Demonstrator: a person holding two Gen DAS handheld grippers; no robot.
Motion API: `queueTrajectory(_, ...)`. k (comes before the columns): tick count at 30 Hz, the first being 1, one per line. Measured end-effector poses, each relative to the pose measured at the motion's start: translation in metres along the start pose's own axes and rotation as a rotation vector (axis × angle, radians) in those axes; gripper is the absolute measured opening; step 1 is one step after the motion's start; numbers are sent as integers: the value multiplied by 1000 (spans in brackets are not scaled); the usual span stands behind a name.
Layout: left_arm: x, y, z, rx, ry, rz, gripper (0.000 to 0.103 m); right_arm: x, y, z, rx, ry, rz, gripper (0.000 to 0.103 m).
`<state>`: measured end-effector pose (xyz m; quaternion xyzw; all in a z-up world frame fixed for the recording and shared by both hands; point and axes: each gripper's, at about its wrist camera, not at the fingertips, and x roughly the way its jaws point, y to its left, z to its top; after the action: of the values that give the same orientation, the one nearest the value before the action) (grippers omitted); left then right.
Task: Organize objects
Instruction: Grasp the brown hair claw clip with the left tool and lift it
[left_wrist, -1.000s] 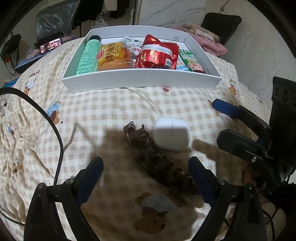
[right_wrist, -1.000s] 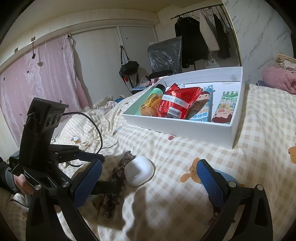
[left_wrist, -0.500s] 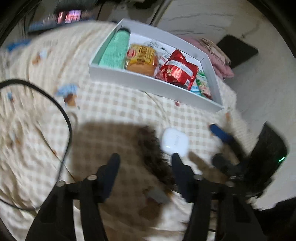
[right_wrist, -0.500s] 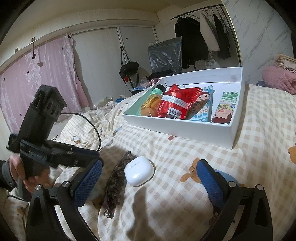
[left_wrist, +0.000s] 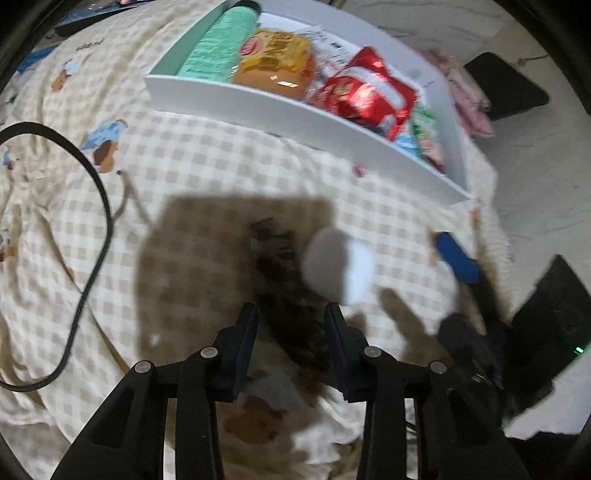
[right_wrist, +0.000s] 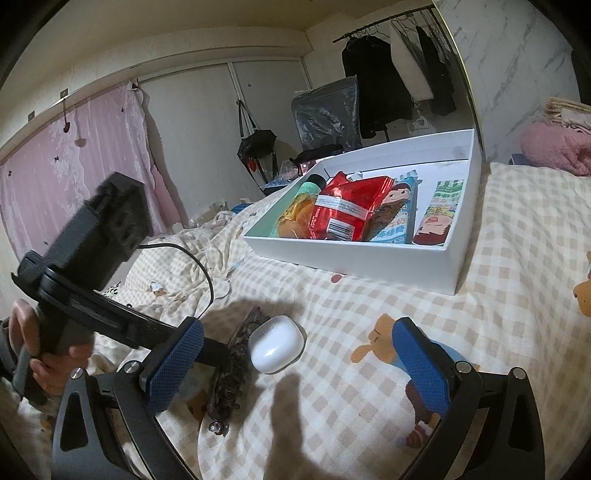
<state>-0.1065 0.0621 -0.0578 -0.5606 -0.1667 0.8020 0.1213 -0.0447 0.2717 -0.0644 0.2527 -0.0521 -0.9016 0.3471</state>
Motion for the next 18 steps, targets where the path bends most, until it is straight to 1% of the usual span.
queueTrajectory(2, 4, 1, 1, -15, 0, 4, 47, 0, 0, 0, 0, 1, 1, 102)
queueTrajectory(3, 6, 1, 1, -22, -2, 4, 52, 0, 0, 0, 1, 3, 1, 102)
queueTrajectory(6, 12, -3, 1, -16, 4, 29, 54, -2, 0, 0, 0, 3, 3, 103)
queueTrajectory(8, 12, -7, 0, 9, -3, 44, 51, -2, 1, 0, 0, 4, 3, 103)
queueTrajectory(9, 10, -8, -1, 19, -6, 42, 41, -2, 1, 0, -1, 5, 2, 102)
queueTrajectory(10, 8, -8, -1, 27, -6, 32, 40, -2, 1, 0, -1, 5, 2, 103)
queueTrajectory(13, -6, -8, -1, 47, -28, 17, 37, -2, 1, 0, 1, 5, 3, 103)
queueTrajectory(15, -23, -4, 2, 44, -74, 18, 37, -2, 1, 0, 1, 5, 4, 103)
queueTrajectory(18, -44, 2, 10, 53, -136, 55, 37, -2, 1, 0, 1, 6, 3, 103)
